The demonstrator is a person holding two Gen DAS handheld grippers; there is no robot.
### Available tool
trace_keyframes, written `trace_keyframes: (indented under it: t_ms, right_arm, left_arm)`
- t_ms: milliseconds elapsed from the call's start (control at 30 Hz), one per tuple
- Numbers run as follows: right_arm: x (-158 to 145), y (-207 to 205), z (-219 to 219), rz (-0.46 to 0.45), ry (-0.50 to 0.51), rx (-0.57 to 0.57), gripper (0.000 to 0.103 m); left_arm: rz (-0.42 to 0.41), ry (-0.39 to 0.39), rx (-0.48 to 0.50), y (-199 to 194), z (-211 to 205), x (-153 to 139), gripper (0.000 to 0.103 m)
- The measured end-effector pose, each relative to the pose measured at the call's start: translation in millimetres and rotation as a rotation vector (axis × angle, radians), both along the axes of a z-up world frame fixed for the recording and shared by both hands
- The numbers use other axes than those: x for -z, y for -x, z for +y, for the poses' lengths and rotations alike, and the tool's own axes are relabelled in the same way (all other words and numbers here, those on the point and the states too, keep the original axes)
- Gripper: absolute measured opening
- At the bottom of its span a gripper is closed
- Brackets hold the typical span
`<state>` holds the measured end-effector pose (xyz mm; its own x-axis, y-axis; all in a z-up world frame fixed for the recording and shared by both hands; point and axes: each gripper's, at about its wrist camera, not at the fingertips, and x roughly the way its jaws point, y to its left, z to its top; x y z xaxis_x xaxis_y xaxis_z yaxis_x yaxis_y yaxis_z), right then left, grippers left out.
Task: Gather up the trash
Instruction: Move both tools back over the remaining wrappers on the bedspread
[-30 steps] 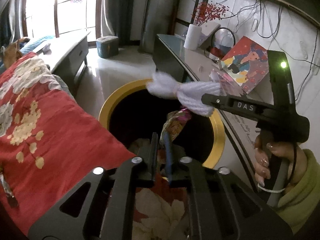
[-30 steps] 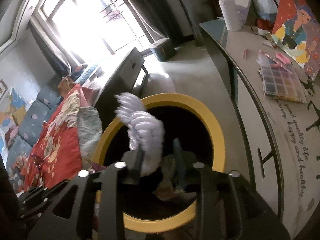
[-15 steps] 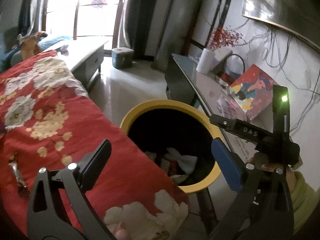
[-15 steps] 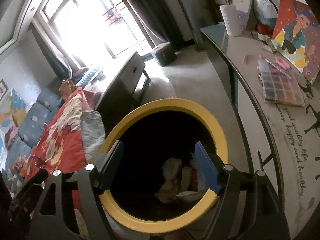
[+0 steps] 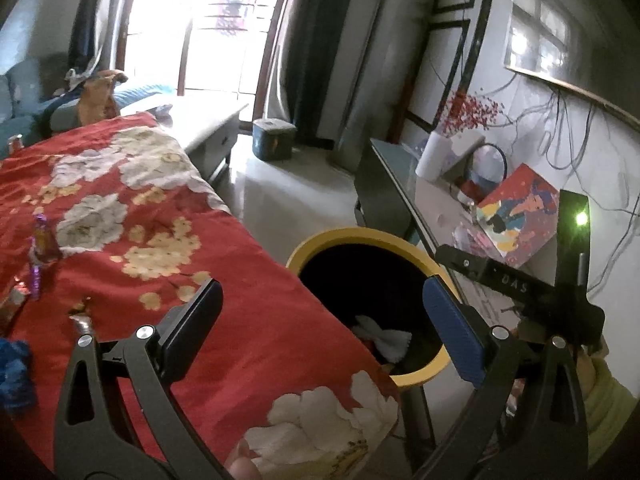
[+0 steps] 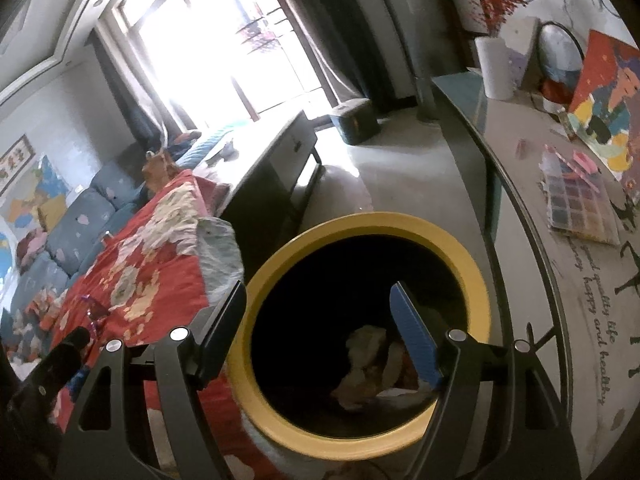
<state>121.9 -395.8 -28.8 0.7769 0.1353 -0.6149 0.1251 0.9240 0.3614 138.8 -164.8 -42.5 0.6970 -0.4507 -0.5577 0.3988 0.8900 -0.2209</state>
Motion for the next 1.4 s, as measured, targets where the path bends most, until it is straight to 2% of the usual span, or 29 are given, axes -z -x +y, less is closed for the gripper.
trace_keyframes:
  t_ms: [500, 1400]
  right_arm:
    - [-24.0, 3.2, 54.8, -0.057, 0.036, -0.125, 0.072]
    - [-44.3, 6.4, 178.6, -0.094, 0.113, -0.416, 0.072]
  left_arm:
    - [-0.052, 0.059, -0.142, 9.9, 60.0, -16.8, 0.092]
    - [-0.111, 0.088, -0.357, 30.6, 151.4, -26.5, 0.092]
